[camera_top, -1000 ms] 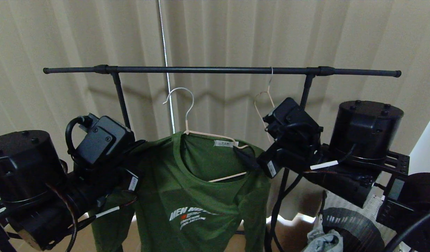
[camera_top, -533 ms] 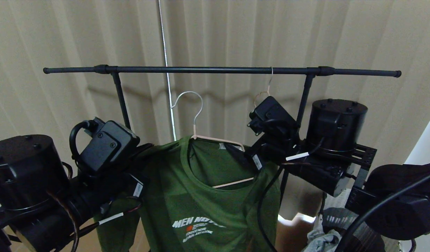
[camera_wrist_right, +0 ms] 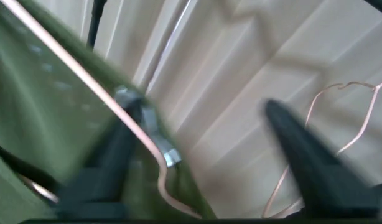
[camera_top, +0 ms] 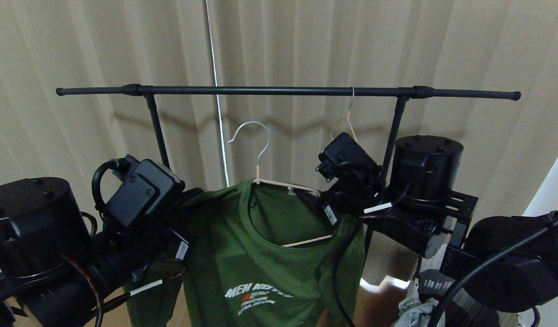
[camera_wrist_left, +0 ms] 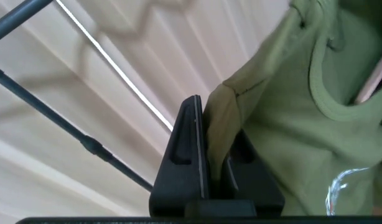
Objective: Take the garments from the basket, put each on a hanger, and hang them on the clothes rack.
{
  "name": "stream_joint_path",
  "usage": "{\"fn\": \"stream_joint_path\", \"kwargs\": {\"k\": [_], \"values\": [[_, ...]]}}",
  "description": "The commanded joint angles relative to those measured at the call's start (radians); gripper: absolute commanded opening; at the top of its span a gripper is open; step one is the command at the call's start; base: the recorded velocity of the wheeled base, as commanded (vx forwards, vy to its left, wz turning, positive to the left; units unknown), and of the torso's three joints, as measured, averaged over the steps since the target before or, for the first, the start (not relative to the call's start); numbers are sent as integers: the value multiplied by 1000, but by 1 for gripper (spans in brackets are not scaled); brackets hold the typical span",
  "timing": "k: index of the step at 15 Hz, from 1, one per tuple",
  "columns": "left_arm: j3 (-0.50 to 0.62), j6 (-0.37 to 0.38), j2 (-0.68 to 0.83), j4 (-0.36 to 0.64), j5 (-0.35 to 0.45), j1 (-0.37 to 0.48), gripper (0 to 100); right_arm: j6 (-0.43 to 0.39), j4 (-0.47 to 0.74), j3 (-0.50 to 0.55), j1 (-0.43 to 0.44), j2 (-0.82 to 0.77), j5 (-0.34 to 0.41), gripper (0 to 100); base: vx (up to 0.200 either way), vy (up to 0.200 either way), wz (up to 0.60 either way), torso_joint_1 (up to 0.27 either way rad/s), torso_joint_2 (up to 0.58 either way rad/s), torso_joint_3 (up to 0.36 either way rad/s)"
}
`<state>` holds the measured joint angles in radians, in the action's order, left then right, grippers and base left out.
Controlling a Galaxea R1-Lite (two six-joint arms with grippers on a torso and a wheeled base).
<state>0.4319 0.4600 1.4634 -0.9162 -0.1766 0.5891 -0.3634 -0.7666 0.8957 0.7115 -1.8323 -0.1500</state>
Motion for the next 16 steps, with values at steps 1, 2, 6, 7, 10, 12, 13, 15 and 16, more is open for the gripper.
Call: {"fn": "stream_joint_path", "kwargs": {"k": [1,2,6,7,10,12,13,15,16], "values": [[-1,0,-3,-1,-1,12,0,0,0,0,0,-1,0,0,0,0,0,0,0,0],[-1,0,-5,0,-1,12,0,0,0,0,2,-1,0,0,0,0,0,0,0,0],[-1,0,-12,0,0,21,0,0,0,-1,2,1,0,0,0,0,0,0,0,0],[-7,0,-15,0,0,21,0,0,0,-1,2,1,0,0,0,0,0,0,0,0],[-9,0,-20,0,-1,21,0,0,0,-3,2,2,0,0,0,0,0,0,0,0],[-21,-1,-28,0,-3,21,0,1,-2,-5,2,8,0,0,0,0,0,0,0,0],[-25,-1,-32,0,-3,21,0,1,-2,-6,2,12,0,0,0,0,0,0,0,0],[-27,-3,-32,0,-3,21,100,1,-2,-20,2,31,0,0,0,0,0,0,0,0],[-27,-6,-34,0,-3,20,100,1,-2,-28,0,39,0,0,0,0,0,0,0,0]]}}
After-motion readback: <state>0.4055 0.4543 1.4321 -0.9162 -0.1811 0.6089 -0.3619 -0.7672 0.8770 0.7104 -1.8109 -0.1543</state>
